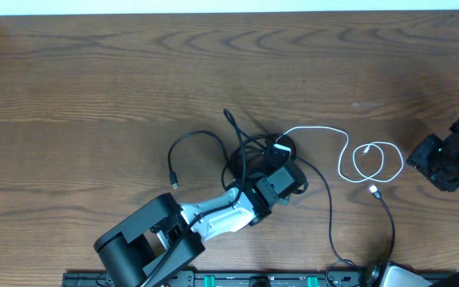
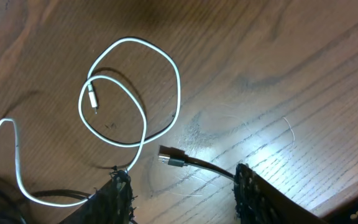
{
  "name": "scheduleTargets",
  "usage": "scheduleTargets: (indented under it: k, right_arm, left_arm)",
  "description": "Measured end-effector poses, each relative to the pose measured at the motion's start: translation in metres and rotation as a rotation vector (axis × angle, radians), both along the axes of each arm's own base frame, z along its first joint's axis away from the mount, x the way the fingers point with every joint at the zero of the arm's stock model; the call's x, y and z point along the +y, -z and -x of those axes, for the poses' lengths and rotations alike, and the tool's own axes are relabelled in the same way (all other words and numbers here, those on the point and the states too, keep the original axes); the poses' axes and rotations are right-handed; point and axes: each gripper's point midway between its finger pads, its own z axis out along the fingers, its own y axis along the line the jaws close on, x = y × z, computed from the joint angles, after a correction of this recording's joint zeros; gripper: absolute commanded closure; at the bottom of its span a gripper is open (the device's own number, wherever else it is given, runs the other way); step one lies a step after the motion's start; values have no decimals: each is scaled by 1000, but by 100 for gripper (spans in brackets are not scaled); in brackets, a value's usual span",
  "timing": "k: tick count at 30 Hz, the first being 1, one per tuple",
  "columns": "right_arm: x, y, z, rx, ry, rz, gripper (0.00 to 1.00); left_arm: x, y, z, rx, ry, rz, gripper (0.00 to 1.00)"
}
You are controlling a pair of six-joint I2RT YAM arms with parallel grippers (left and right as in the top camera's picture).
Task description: Untangle cables
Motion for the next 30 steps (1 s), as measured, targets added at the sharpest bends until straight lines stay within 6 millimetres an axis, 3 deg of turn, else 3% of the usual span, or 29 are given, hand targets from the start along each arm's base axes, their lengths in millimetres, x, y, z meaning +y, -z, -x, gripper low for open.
scheduleTargets:
  k: [8,10,14,17,20,24,28,29,30]
  right_arm:
    - [2,1,5,22,1,-9,42]
    - [3,2,8,34,2,-15,32]
    - [16,3,12,42,-35,-76,26]
    - [44,-2,2,-29,-173,-213,24]
    - [84,-20,-11,-174,-391,-400,17]
    - [127,-50,-20,-383,-642,-574,14]
    - [154,-67,-22,-489,-791,-647,15]
    - [161,-70,-22,-508,-831,-655,14]
    - [168,-72,-23,-527,-871,-658,5]
  left_arm:
    - [2,-1,2,3,10,-15,92]
    - [5,-4,4,1,20,-24,92]
    - [7,-30,5,-27,28,9,92]
    - [4,-58,3,-66,31,69,92]
    - [0,-75,5,-59,50,130,92]
    - [-6,-85,10,14,120,221,92]
    - [-11,-90,17,111,214,313,92]
    - [-11,-91,18,133,231,336,92]
    - [-12,-93,20,158,250,364,92]
